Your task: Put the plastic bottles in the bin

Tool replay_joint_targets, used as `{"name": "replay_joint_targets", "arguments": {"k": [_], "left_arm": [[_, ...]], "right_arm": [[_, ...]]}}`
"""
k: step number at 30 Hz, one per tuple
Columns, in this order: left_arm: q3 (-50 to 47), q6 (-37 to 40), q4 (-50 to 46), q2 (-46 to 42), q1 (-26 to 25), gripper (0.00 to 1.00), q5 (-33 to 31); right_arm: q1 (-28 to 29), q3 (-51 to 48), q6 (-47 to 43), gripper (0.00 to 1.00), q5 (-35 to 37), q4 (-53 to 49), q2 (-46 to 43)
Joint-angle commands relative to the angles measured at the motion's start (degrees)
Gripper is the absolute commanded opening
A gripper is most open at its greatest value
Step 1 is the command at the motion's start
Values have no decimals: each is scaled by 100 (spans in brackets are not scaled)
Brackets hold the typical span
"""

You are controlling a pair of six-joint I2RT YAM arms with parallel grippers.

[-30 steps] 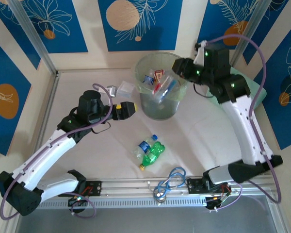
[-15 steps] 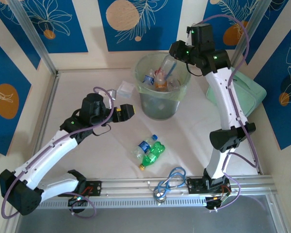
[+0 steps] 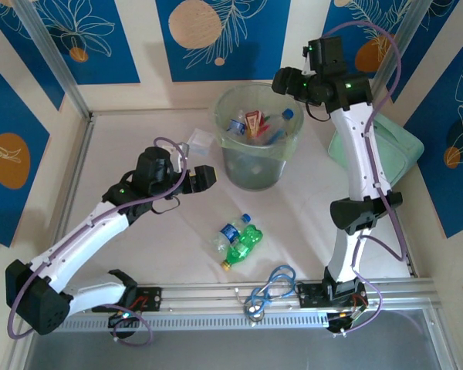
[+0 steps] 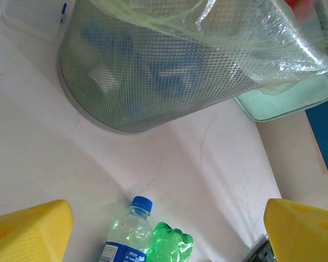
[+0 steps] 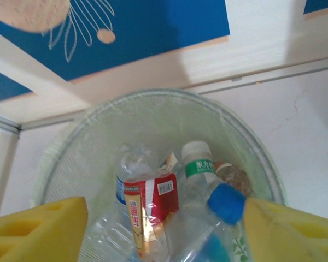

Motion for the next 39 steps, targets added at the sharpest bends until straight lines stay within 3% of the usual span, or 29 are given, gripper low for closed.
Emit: {"name": "replay_joint_targets", "arguments": {"k": [1,11,18,29,34,39], "left_arm": [[57,-30,64,9,-52,90,16],[-72,136,-160,44,-61,89,-67],[-189,159,-203,-59,-61,86,-75],[-389,320,-392,-98,-60,84,-176],[-535,571,-522,176,-211,81,-150],[-584,980,-627,610,-671,81,-243]], "right_arm": [[-37,116,26,77,34,-257,105],[278,-443,-22,65,11,1,-274],[562,-877,-24,48,37,218,-326],[786,-646,52,44,91,189,-252],[1139,-1648,-64,45,-22,604,-1100],[1447,-3627,49,46,-464,1426,-2579]]}}
